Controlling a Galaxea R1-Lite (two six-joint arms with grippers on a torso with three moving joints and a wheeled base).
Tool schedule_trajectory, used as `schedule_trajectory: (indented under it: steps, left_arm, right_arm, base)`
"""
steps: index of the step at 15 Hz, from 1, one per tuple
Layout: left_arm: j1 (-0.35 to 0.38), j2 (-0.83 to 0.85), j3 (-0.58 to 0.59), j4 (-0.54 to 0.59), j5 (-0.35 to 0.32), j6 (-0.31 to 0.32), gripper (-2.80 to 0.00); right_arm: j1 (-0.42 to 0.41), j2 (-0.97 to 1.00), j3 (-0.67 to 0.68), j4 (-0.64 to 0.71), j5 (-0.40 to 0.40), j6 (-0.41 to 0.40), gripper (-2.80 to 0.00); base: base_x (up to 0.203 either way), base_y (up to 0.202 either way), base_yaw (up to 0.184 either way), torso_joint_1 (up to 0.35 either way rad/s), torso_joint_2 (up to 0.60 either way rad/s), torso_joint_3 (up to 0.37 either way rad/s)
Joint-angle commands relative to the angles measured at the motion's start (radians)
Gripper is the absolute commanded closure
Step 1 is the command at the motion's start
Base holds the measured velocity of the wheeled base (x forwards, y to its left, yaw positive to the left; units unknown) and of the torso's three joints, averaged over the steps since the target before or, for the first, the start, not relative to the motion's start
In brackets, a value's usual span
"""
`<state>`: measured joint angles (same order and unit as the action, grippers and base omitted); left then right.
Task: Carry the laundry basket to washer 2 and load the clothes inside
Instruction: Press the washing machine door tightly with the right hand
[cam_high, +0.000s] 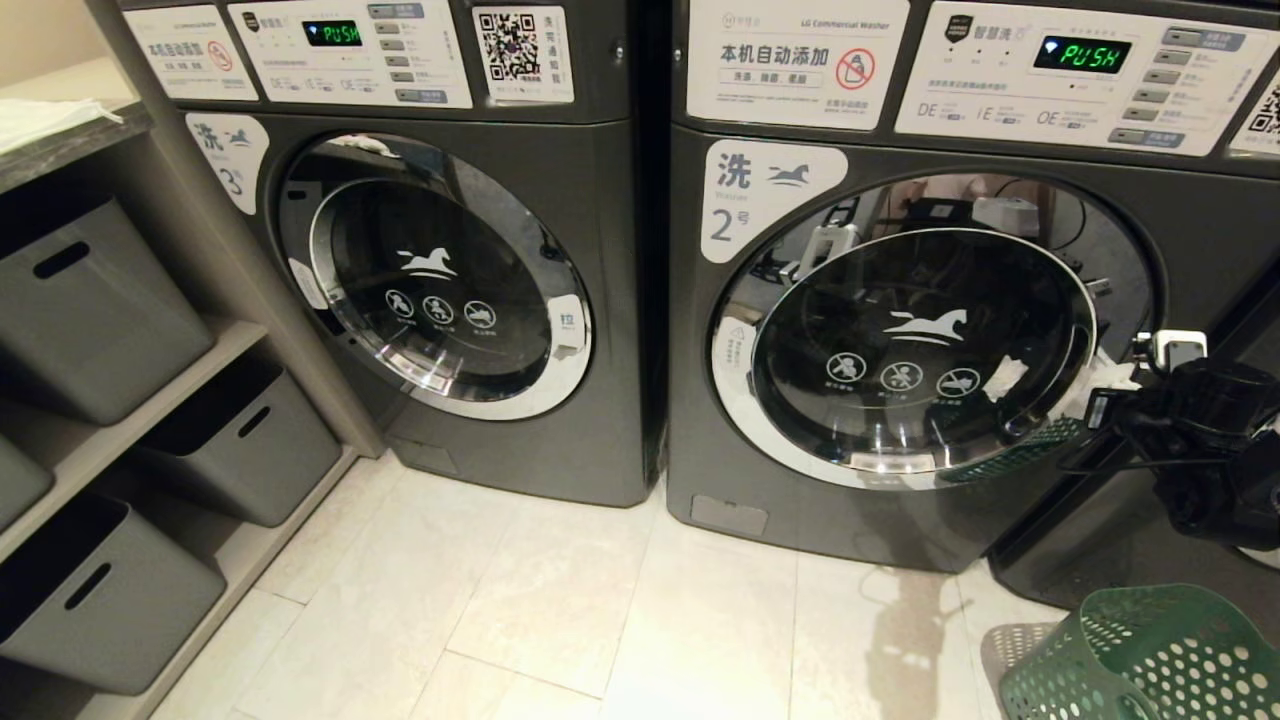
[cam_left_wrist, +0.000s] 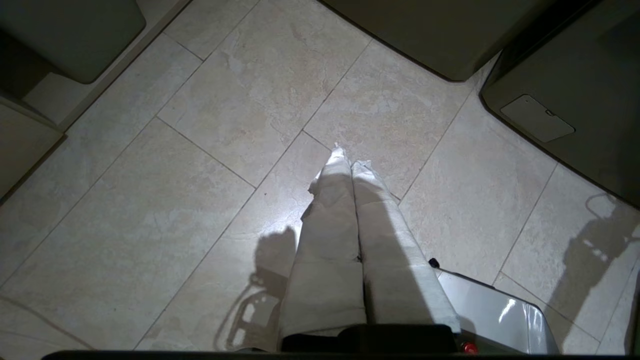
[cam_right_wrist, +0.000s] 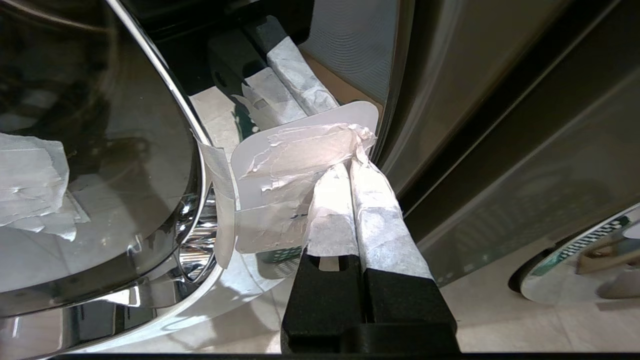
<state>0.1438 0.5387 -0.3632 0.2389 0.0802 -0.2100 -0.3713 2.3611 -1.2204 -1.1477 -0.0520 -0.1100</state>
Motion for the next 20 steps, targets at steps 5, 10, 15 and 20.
schedule_trajectory:
  steps: [5,10,15,20]
  left_arm:
    - [0.000,-0.015,0.001,0.012,0.001,-0.002,0.00]
    - [0.000,-0.048,-0.002,0.046,0.001,0.000,0.00]
    - [0.000,-0.073,0.001,0.054,0.001,0.035,0.00]
    - [0.000,-0.094,-0.006,0.080,0.001,0.037,0.00]
  right_arm:
    - [0.002,-0.003,0.001,-0.009,0.021,0.019,0.00]
    - [0.002,0.021,0.001,-0.072,0.043,0.036,0.00]
    - [0.002,0.032,-0.016,-0.073,0.050,0.053,0.00]
    - [0.035,0.046,-0.030,-0.073,0.047,0.054,0.00]
  base:
    - [0.000,0.000,0.000,0.000,0.00,0.000]
    - [0.000,0.000,0.000,0.000,0.00,0.000]
    - [0.000,0.000,0.000,0.000,0.00,0.000]
    - [0.000,0.000,0.000,0.000,0.00,0.000]
